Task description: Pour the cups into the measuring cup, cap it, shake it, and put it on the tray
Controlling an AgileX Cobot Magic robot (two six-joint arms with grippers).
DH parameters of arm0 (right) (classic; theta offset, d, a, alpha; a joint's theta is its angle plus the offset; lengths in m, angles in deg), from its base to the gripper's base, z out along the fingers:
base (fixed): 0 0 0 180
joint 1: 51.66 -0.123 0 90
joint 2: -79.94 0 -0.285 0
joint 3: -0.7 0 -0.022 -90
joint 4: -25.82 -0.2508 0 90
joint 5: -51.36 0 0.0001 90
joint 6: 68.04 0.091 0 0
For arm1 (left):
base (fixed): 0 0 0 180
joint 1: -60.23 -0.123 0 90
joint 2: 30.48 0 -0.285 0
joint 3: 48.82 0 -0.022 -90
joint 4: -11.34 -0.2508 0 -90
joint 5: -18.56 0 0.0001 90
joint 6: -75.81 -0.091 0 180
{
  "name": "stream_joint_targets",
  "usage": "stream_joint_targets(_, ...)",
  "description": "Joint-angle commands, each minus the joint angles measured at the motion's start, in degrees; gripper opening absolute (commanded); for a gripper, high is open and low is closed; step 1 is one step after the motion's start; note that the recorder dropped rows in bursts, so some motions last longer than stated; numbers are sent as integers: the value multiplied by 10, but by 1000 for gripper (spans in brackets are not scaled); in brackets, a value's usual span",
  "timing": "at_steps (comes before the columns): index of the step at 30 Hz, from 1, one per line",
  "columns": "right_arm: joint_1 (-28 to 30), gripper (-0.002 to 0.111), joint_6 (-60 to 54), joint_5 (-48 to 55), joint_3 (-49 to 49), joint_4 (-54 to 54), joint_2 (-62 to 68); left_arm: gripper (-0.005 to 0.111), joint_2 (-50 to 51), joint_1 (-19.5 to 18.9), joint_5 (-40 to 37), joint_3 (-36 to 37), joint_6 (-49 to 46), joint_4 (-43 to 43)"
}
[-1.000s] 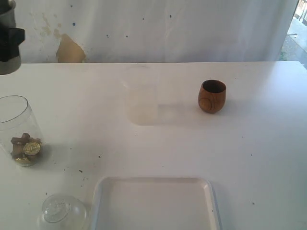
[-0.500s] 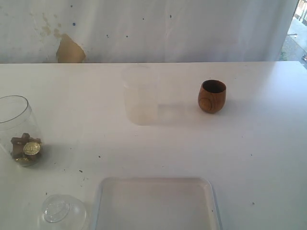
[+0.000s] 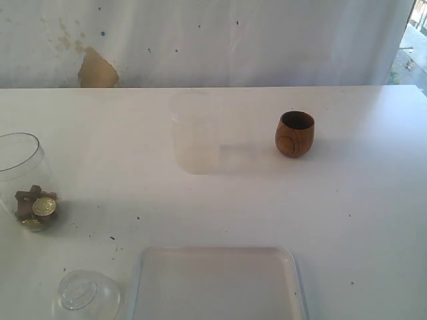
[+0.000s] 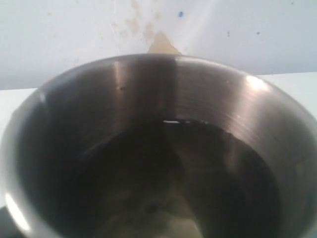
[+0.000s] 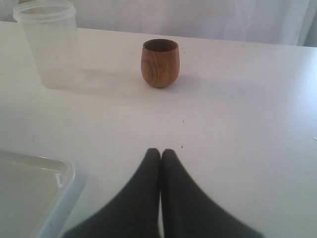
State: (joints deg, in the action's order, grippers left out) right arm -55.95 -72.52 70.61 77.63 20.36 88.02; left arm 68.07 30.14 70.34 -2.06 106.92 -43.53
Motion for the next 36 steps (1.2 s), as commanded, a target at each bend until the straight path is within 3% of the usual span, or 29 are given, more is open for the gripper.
stream_joint_targets(1, 3, 0, 2, 1, 3, 2, -3, 0, 12, 2, 43, -3, 0, 8)
stream_joint_targets(13, 3, 0, 2, 1, 3, 2, -3, 0, 47, 25, 63, -3, -43, 4)
stream_joint_targets(30, 3, 0, 2, 1, 3, 2, -3, 0, 47, 30, 72, -3, -5, -25)
stream_joint_targets(36, 3, 0, 2, 1, 3, 2, -3, 0, 47, 69, 56, -3, -2, -25)
